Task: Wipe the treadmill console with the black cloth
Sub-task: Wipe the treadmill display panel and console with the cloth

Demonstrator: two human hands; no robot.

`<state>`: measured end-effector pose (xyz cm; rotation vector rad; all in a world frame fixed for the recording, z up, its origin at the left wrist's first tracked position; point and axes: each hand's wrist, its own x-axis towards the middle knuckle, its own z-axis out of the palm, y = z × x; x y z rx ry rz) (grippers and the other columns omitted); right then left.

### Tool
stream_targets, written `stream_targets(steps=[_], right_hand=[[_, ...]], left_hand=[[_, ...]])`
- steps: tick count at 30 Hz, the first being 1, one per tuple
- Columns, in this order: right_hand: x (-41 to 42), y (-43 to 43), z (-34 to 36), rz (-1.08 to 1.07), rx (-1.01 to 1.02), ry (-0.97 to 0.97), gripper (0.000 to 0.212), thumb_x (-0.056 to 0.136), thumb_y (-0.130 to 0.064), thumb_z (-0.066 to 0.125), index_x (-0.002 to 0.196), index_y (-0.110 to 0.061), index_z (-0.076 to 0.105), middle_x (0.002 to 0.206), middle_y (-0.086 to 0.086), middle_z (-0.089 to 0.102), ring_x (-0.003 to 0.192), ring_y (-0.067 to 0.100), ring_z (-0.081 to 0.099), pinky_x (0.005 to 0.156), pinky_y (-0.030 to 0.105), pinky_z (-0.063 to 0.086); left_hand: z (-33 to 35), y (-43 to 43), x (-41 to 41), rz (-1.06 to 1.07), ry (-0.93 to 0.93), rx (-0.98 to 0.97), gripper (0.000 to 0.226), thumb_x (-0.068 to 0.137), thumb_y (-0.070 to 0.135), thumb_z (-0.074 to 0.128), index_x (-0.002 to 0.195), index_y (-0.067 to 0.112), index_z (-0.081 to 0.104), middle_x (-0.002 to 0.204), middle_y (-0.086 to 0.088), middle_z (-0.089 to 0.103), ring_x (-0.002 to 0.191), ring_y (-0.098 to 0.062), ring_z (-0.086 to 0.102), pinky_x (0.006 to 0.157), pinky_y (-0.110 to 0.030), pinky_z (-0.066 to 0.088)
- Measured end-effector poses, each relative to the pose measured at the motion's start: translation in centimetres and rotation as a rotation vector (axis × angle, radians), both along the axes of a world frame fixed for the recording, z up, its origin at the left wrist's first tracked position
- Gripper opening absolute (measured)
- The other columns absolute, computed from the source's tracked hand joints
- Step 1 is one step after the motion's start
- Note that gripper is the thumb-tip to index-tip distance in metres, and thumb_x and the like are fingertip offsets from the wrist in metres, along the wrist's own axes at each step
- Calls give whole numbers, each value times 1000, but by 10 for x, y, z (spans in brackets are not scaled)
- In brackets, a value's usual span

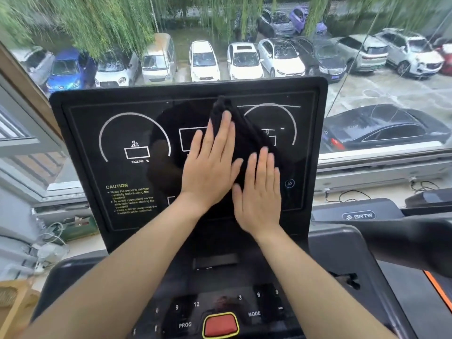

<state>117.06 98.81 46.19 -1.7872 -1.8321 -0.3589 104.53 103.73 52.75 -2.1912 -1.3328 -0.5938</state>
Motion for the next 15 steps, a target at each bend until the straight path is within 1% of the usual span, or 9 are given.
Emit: stream_targets(steps=[2, 5, 8, 11, 13, 15], right_hand=[[17, 27, 33, 23, 95, -28, 72, 102, -34, 37, 157, -3, 4, 165, 20, -2, 154, 29, -7, 125, 42, -2], [44, 63, 79, 79, 229, -62, 67, 102, -30, 42, 157, -2, 16, 164, 26, 14, 154, 35, 9, 126, 44, 5], [58, 69, 85, 38, 273, -22, 63, 104, -31, 40, 157, -2, 20, 163, 26, 18, 154, 37, 12, 126, 46, 8], [60, 46, 46, -69, 226, 61, 64, 105, -33, 37, 157, -1, 18, 164, 25, 13, 154, 37, 6, 125, 48, 7], [57, 18, 8, -125, 129, 92, 65, 105, -34, 31, 158, -1, 11, 165, 23, 4, 154, 33, -7, 125, 49, 4], [51, -10, -27, -126, 0, 59, 66, 105, -37, 24, 157, -2, 1, 165, 20, -6, 153, 31, -18, 125, 50, 0]], left_hand=[[25, 14, 7, 8, 5, 30, 67, 107, 41, 31, 158, 1, 14, 167, -17, 9, 151, -36, 19, 123, -47, 14], [64, 35, 29, 44, -54, 50, 68, 106, 40, 27, 158, 1, 8, 168, -17, 5, 154, -34, 11, 124, -46, 9], [71, 42, 49, 19, -27, 56, 67, 106, 39, 23, 159, 2, 6, 168, -16, 2, 155, -33, 6, 125, -46, 7], [48, 29, 60, -63, 37, 47, 66, 106, 39, 23, 159, 4, 5, 168, -14, 1, 154, -32, 7, 124, -45, 5], [16, 10, 62, -153, 104, 12, 66, 107, 39, 24, 159, 5, 2, 169, -13, -1, 154, -32, 7, 124, -45, 5], [-20, -11, 55, -198, 174, -38, 67, 107, 38, 26, 159, 7, -2, 167, -12, -9, 153, -30, 6, 123, -43, 6]])
